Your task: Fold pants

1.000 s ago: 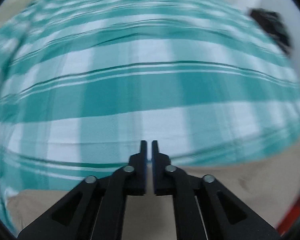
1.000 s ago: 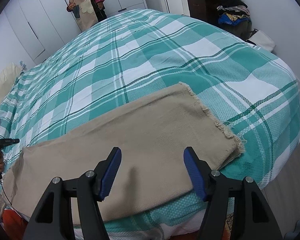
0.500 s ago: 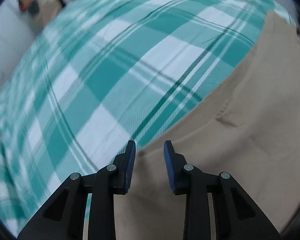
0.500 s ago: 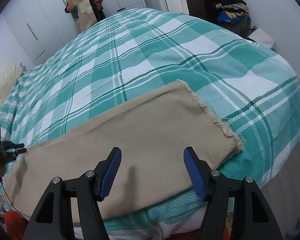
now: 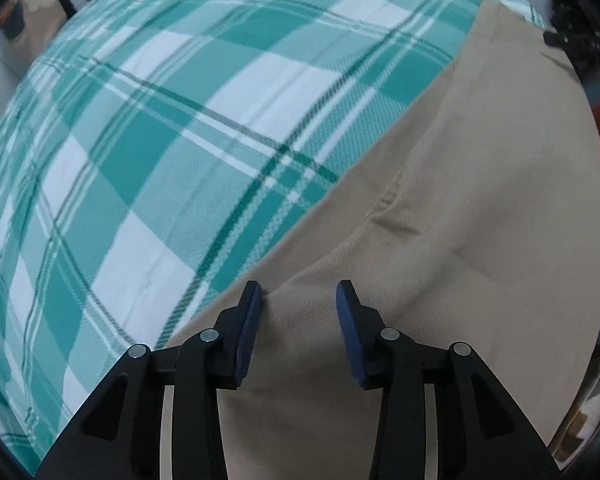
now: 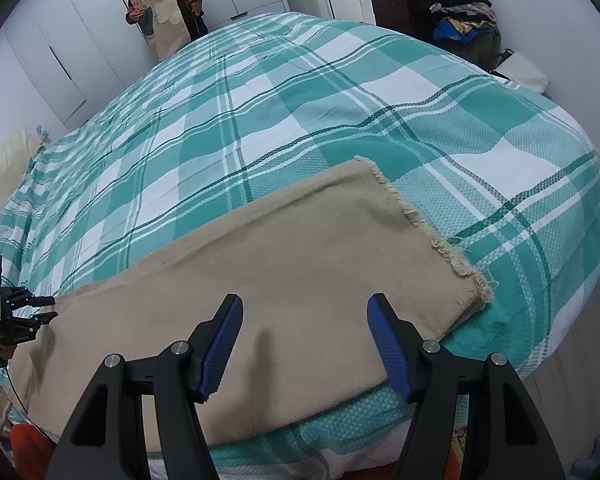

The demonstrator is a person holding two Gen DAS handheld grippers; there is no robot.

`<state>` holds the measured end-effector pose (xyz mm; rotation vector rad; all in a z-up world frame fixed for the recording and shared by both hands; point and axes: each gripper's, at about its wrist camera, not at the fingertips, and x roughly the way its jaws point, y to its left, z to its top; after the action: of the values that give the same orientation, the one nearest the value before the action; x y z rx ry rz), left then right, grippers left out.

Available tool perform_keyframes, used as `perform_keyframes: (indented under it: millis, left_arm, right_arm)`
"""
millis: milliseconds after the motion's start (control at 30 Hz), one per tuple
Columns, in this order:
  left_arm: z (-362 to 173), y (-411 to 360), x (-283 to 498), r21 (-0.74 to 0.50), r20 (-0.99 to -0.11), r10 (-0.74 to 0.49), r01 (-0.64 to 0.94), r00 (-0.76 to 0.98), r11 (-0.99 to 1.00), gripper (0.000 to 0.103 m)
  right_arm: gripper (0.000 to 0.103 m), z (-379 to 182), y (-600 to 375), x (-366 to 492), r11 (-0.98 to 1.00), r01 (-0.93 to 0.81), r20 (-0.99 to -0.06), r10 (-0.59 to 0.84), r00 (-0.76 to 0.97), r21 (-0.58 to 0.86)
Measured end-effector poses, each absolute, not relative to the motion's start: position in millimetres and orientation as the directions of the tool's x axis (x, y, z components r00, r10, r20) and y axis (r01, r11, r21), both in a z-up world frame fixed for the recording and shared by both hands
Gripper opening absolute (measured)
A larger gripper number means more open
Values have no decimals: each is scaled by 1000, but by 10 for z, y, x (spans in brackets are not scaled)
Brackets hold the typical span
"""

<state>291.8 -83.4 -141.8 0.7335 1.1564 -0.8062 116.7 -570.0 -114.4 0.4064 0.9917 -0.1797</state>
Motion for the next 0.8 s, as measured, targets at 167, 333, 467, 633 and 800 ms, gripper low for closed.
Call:
perform_keyframes:
  millis: [167,333,467,633,800]
  left_arm:
    - [-1465,-974,2816,154,-966,-116,873,233,463,43]
    - [-1499,-1077,2665,195,-966,-74,887,248,419,16]
    - [-1498,-1137,2506,291,-941,-53,881,334,374,1]
    - [-1434,-1126,2545,402,-880,-32,777,474,484,0]
    - [-1423,-981,2740,467,-840,66,657,538,592,1]
  right_arm:
    - [65,-1151,-5674,1191,919,322,-847,24,530,227]
    - [65,-1161,-5699,1212,913,333,-847,26,532,237]
    - [65,-1159,-5687,1216,913,336,-847,19,532,231]
    - [65,-1150,-5724,1184,906,342,-839,26,544,250]
    - [65,-1131,-5755,1156,897,350,-829,31,558,269]
